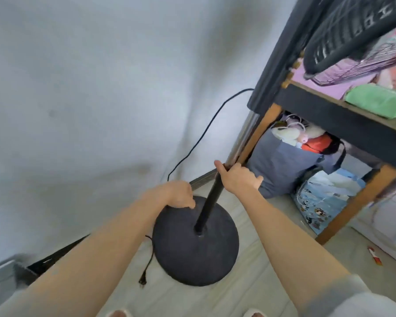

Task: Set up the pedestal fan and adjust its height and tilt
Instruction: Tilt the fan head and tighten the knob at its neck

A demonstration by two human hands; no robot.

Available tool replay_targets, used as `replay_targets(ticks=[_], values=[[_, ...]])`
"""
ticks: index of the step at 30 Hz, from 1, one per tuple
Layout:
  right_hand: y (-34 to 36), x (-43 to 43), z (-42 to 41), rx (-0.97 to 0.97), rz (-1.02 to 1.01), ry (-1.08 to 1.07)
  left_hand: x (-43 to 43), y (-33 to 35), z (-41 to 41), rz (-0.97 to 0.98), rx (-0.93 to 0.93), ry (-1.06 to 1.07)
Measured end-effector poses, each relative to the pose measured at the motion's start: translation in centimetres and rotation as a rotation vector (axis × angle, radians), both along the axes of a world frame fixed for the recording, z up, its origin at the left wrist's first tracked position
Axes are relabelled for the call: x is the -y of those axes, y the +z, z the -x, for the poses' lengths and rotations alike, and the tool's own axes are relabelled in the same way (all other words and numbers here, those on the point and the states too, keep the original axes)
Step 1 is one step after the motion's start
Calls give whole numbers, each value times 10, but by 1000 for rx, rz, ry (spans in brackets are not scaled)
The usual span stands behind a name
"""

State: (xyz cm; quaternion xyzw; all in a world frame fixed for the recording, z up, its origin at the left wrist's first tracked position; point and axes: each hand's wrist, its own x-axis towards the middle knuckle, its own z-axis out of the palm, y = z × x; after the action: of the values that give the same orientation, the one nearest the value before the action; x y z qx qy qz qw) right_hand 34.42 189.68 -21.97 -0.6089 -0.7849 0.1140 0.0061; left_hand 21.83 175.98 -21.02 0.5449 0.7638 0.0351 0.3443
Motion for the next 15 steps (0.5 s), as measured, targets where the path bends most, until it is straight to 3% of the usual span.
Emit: replay_targets(ticks=[5,15], values=[[57,52,-9,174,69,138,64,105,25,-234,-121,158],[194,152,-51,-100,-59,469,149,192,17,-544,-138,340]])
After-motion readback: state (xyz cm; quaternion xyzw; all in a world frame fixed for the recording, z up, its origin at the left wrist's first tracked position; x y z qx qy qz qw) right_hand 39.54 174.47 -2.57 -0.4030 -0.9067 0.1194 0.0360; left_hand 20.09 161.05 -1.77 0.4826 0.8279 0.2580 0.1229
